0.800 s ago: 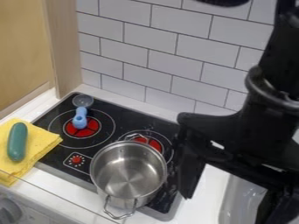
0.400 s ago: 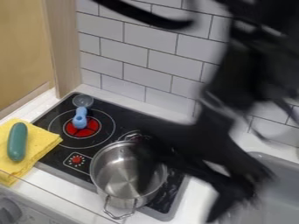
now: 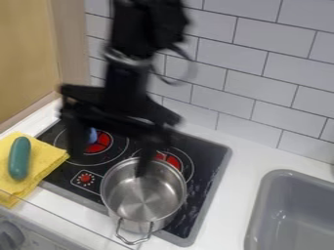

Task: Move the silver pot above the right stove

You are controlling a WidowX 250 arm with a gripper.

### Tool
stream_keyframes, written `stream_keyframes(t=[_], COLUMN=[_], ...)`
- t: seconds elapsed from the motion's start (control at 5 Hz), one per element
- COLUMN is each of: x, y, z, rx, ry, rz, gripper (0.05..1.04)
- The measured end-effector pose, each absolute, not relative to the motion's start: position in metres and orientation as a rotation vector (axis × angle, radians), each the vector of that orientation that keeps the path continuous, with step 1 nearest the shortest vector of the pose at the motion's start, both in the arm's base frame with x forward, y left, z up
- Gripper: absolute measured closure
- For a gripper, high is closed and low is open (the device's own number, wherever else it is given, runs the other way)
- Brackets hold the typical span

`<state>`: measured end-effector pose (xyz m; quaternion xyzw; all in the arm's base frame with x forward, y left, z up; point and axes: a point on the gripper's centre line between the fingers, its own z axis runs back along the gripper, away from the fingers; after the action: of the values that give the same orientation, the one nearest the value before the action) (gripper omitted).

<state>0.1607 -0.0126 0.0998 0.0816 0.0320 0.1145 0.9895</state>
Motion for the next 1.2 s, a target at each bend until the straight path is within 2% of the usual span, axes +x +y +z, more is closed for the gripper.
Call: stream_keyframes(t=[0.2, 0.8, 1.0, 1.2], x=[0.17, 0.187, 0.188, 0.205], y=[0.005, 0.005, 0.008, 0.013], z=[0.079, 0.019, 0.002, -0.002], rx=[0.159, 0.104, 0.079, 0.033], ry=[0.084, 0.054, 0.091, 0.054], rz=[0.239, 0.206, 0.219, 0.252], gripper=[0.084, 0.084, 0.084, 0.146])
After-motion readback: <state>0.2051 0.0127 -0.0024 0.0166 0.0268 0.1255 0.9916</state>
